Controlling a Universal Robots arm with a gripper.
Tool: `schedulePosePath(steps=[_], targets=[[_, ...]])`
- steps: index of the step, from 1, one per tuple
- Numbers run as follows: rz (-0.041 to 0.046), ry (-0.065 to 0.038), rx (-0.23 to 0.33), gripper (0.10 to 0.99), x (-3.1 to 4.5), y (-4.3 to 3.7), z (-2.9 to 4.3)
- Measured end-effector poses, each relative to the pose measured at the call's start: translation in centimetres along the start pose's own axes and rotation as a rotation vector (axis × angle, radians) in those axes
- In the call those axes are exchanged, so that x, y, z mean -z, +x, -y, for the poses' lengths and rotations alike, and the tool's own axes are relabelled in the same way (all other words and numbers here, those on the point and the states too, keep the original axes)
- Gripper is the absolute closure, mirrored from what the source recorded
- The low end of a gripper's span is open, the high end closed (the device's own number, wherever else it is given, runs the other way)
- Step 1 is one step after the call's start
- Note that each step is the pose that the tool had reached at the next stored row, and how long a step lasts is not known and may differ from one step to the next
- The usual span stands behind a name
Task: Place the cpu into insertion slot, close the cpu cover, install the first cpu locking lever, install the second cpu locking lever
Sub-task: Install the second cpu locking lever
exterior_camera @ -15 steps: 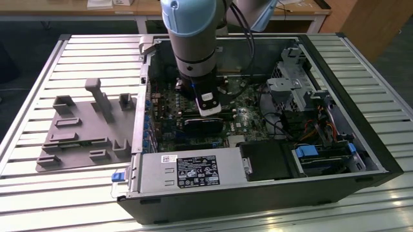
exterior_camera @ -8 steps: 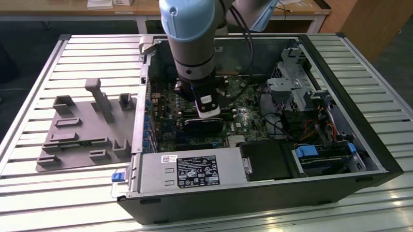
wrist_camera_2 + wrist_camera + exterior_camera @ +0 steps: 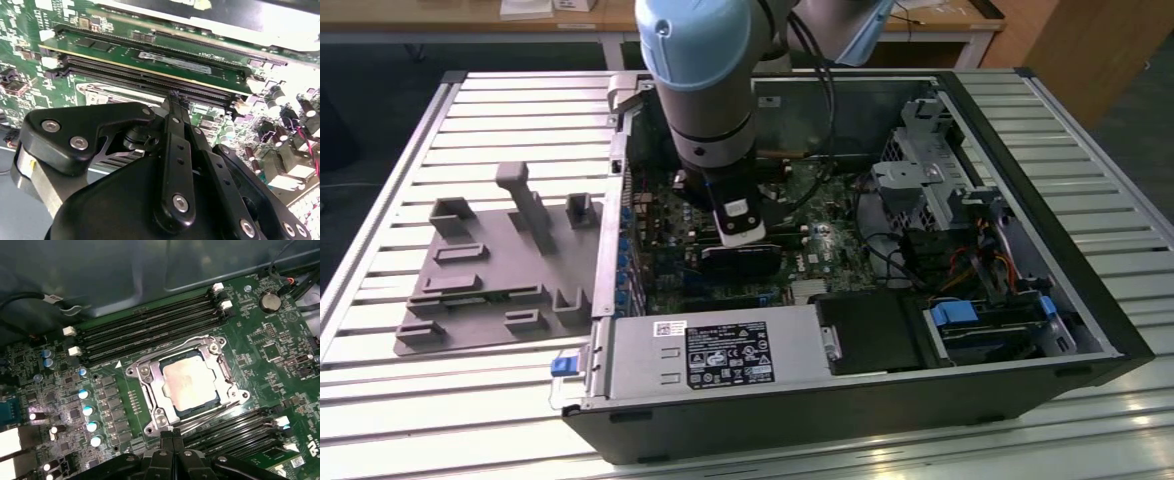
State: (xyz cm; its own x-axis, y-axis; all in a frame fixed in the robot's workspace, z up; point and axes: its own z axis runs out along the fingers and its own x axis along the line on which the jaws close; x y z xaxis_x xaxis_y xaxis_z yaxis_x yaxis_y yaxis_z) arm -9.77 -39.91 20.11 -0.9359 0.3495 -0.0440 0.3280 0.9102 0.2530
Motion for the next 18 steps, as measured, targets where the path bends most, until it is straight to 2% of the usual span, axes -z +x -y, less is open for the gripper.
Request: schedulePosePath(steps=[4,9,18], targets=[[-0.0016,-0.003,0.001,0.984,-0.09,0.05,0.05],[-0.0097,-0.027,-0.002,0.984,-0.26,0.07,0.09],[-0.0115,-0.031,-0.002,0.984,-0.35,0.69,0.35]])
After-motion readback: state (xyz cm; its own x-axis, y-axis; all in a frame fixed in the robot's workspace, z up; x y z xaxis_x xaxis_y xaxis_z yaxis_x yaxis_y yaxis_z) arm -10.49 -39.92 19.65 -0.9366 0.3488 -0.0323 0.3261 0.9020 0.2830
